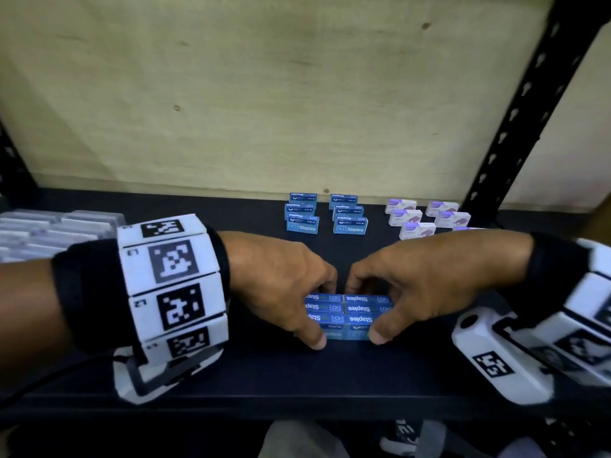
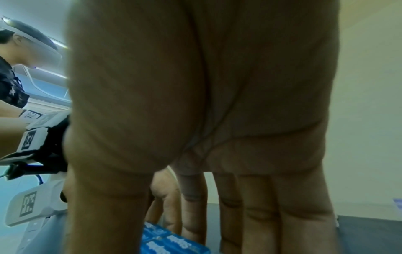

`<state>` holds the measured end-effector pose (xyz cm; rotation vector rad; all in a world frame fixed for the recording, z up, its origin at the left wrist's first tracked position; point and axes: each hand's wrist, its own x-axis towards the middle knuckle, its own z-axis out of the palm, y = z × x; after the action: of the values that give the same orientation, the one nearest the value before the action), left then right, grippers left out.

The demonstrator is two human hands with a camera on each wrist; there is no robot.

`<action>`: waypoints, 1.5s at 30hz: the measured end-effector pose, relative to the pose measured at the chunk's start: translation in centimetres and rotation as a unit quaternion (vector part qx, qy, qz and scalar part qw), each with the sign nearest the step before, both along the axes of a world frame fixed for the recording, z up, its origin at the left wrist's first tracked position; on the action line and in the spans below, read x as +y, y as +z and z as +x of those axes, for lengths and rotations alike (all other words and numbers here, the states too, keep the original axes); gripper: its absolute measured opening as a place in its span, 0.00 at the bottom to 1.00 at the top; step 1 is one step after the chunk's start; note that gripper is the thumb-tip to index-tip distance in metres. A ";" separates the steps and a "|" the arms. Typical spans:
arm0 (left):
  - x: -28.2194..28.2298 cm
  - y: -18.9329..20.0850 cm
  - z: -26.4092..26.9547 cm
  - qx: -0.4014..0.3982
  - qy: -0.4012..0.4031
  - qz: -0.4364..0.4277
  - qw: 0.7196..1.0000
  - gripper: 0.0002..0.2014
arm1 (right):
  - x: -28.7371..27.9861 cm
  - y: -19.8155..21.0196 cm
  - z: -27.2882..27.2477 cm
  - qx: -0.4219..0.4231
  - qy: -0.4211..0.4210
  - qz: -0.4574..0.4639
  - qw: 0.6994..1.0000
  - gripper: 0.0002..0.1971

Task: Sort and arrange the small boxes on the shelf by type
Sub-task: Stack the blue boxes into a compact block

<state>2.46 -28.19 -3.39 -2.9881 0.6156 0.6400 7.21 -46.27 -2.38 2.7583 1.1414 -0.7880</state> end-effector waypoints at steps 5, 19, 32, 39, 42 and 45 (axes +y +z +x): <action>1.5 1.2 1.7 0.045 0.035 -0.036 0.998 0.32 | -0.3 0.5 2.1 0.044 -0.031 0.042 0.998 0.21; 5.0 0.0 12.2 -0.183 0.017 0.123 0.975 0.24 | 2.3 -0.3 12.1 -0.189 -0.104 0.035 0.976 0.18; 4.7 0.3 13.2 -0.137 0.008 0.082 0.987 0.09 | 3.1 -0.3 11.8 -0.190 -0.053 -0.027 0.980 0.11; 3.8 0.4 7.7 -0.092 -0.021 0.041 0.995 0.07 | 0.0 -0.7 6.3 -0.143 -0.025 0.011 0.989 0.06; 3.6 0.5 5.5 -0.075 -0.027 0.027 0.996 0.07 | -1.0 -0.5 4.3 -0.114 -0.032 0.021 0.993 0.05; 3.5 0.7 4.0 -0.059 -0.027 0.019 0.998 0.07 | -1.6 0.0 3.2 -0.089 -0.025 0.020 0.996 0.06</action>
<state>6.50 -24.72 -2.70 -2.9355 0.6664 0.4642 10.37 -47.90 -2.42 2.8313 1.0696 -0.5153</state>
